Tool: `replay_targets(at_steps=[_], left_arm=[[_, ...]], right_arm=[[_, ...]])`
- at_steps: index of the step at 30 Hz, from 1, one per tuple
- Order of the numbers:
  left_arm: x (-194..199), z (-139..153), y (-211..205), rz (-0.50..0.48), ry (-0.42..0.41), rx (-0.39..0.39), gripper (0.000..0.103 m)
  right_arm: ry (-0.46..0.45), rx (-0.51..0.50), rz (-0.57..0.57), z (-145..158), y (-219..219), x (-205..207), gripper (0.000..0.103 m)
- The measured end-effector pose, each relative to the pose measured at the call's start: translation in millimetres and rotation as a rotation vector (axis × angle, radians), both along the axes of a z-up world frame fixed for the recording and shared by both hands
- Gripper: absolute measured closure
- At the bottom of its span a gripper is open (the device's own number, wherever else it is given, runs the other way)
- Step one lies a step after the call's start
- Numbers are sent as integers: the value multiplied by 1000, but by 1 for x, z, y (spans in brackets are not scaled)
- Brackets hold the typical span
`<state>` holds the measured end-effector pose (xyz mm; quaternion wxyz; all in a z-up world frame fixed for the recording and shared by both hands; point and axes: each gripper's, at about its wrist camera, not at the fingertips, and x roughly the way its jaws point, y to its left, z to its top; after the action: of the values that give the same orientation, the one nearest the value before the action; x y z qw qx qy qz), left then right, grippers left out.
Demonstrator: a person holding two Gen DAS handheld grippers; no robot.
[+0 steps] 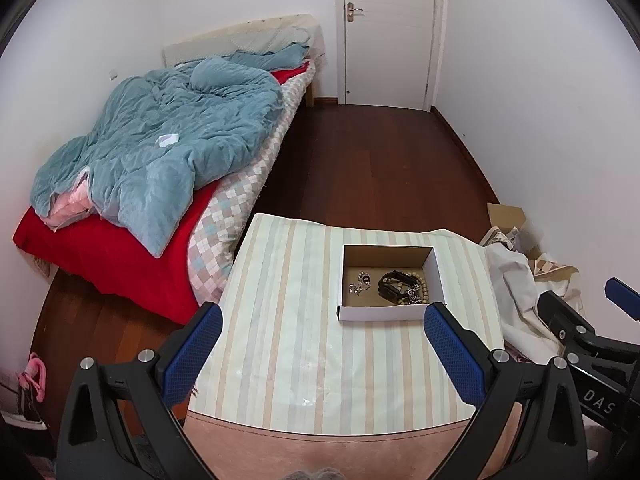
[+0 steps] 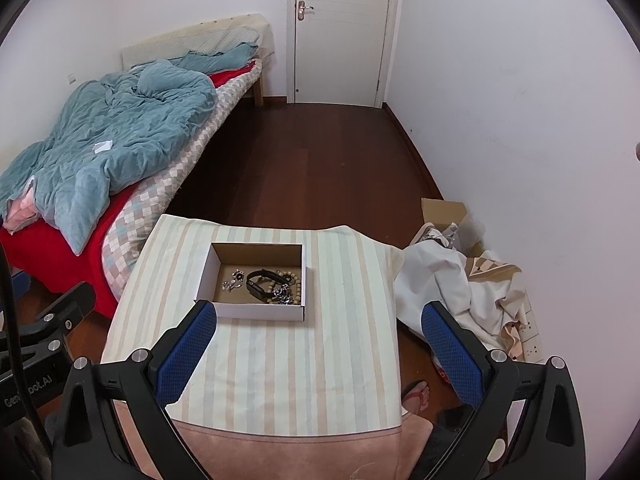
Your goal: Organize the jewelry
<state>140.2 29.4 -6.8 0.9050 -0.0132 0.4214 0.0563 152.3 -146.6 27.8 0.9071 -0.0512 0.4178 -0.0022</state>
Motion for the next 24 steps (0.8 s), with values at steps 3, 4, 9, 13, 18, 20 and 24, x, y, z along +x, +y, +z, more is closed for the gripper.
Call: replay_targets(at_steps=[3, 4, 9, 13, 18, 20, 24], left_arm=[[-1, 0, -2, -7, 0, 10, 0], [-1, 0, -2, -7, 1, 10, 0], [-1, 0, -2, -7, -1, 10, 0], [-2, 0, -2, -7, 0, 11, 0], [-5, 1, -2, -11, -2, 12, 0], [-5, 1, -2, -12, -2, 11, 0], [-5, 1, -3, -9, -2, 12, 0]], right_arm=[[0, 0, 0, 0, 0, -1, 0], [1, 1, 1, 0, 1, -1, 0], [1, -5, 2, -1, 2, -2, 0], [2, -6, 3, -2, 3, -4, 0], [4, -6, 4, -2, 3, -4, 0], [6, -6, 3, -3, 3, -4, 0], [7, -6, 6, -3, 3, -5, 0]])
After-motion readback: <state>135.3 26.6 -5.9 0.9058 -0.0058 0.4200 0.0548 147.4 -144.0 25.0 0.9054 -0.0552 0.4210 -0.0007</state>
